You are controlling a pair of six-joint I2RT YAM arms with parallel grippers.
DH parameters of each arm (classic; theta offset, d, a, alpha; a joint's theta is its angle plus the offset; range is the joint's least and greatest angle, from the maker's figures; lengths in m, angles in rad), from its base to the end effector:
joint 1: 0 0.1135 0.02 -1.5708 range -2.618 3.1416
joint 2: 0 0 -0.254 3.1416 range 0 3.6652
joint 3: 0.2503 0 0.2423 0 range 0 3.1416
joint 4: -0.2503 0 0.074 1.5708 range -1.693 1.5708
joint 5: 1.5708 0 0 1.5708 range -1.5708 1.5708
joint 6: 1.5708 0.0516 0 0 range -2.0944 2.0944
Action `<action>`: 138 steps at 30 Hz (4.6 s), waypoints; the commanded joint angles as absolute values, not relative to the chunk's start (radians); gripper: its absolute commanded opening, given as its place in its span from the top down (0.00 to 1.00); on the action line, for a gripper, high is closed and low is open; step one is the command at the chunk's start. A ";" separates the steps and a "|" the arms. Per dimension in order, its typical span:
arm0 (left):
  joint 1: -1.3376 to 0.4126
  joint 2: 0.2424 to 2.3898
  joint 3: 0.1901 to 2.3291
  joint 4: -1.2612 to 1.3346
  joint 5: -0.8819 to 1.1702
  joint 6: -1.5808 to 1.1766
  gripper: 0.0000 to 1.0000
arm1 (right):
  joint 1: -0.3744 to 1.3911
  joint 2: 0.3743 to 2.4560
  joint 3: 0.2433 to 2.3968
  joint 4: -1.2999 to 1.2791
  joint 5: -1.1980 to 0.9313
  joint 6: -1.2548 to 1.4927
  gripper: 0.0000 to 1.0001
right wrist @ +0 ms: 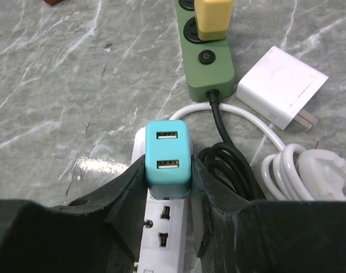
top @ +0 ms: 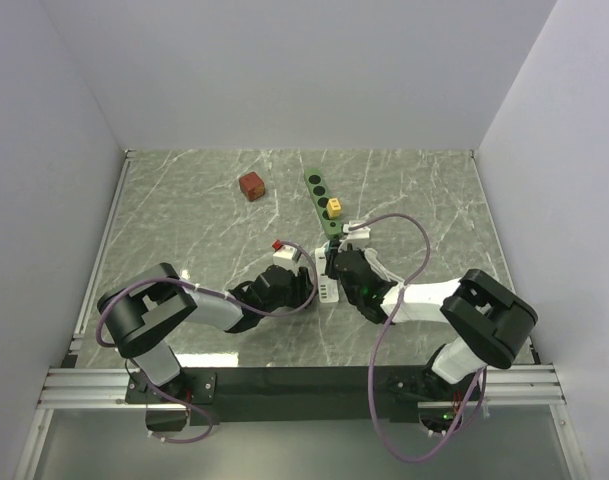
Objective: Insert the plug
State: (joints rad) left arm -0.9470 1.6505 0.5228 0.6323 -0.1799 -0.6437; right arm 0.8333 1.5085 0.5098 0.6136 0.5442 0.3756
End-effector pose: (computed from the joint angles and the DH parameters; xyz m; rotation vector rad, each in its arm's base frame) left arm 0.1856 -0.2421 0.1210 0.2107 2.1446 -0.7805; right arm 0.2156 0.1976 0.1577 -0.0821 1.9065 0.2875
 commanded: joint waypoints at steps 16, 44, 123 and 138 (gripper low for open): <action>-0.960 1.677 0.540 0.586 -0.140 -0.646 0.47 | 0.842 1.531 0.535 0.738 0.604 0.334 1.00; -0.960 1.667 0.538 0.571 -0.144 -0.640 0.49 | 0.845 1.588 0.583 0.744 0.647 0.282 1.00; -0.940 1.638 0.511 0.621 -0.196 -0.649 0.26 | 0.949 1.752 0.537 0.586 0.612 0.396 1.00; -0.919 1.649 0.466 0.649 -0.170 -0.660 0.26 | 0.996 1.851 0.586 0.450 0.620 0.472 1.00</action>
State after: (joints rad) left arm -0.9306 1.6497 0.5007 0.6945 -0.1658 -0.6518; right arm 0.9535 1.7477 0.6182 0.7444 0.7284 0.4011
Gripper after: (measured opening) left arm 0.744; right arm 0.392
